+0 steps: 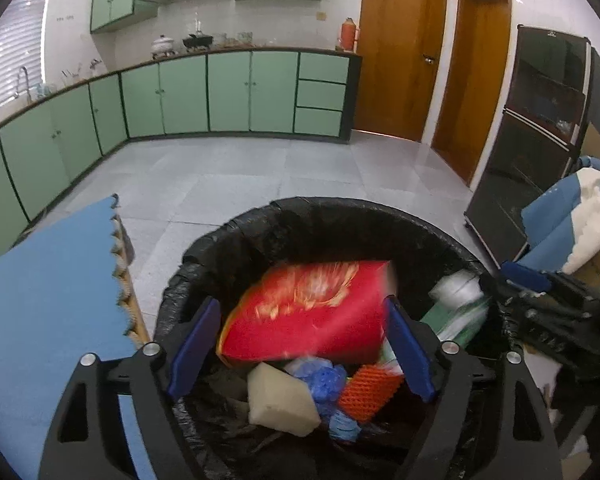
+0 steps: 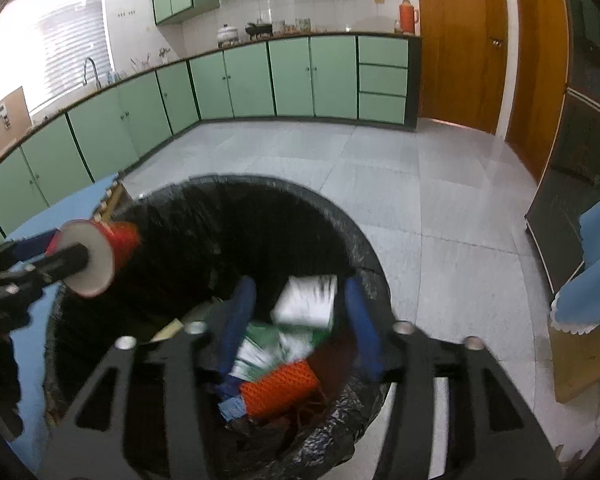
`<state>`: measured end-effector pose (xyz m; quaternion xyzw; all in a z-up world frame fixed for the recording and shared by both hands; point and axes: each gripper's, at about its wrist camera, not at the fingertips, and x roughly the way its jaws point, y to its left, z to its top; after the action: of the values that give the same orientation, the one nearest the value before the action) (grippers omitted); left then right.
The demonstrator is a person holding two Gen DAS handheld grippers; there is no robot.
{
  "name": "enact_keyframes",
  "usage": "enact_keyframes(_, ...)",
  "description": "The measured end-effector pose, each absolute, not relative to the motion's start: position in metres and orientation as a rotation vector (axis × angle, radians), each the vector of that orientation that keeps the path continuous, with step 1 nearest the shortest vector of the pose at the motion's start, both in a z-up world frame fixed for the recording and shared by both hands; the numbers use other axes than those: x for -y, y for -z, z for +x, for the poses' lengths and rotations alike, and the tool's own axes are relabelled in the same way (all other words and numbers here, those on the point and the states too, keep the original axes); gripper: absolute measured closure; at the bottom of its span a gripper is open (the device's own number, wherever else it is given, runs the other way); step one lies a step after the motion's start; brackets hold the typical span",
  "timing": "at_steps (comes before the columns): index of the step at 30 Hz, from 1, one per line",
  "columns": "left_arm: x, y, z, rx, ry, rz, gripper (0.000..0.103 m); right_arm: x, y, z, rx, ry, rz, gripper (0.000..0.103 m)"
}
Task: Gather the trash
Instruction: 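Carry the red bag and carton over the bin and open both grippers, then move both open grippers back toward the remaining trash on the mat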
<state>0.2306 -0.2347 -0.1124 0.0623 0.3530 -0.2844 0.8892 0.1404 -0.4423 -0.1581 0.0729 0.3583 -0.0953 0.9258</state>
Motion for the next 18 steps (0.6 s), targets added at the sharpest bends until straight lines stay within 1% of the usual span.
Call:
enact_keyframes(1, 0.233, 0.113, 0.231, -0.738, 0.593, 0.124, 0.02, 0.442, 0.158, 0.14, -0.736, 0.195, 0.156, 0.045)
enact_keyframes(3, 0.226, 0.111, 0.23, -0.745, 0.593, 0.107, 0.02, 0.443, 0.158, 0.135, -0.728, 0.204, 0.17, 0.037)
enact_keyframes(4, 0.222, 0.11, 0.229, -0.747, 0.591, 0.099, 0.02, 0.441, 0.155, 0.131, -0.719, 0.219, 0.175, 0.027)
enact_keyframes(5, 0.218, 0.107, 0.228, -0.745, 0.589, 0.091, 0.02, 0.439, 0.152, 0.127, -0.712, 0.225, 0.182, 0.02)
enact_keyframes(7, 0.208, 0.1, 0.225, -0.733, 0.581, 0.081, 0.02, 0.433, 0.145, 0.12, -0.701, 0.225, 0.195, 0.014)
enact_keyframes(15, 0.137, 0.066, 0.197, -0.641, 0.497, 0.094, 0.019, 0.388, 0.107, 0.098, -0.626, 0.174, 0.214, 0.01)
enact_keyframes(18, 0.093, 0.06, 0.185, -0.628, 0.426, 0.074, 0.019, 0.365, 0.096, 0.097, -0.605, 0.135, 0.218, 0.01)
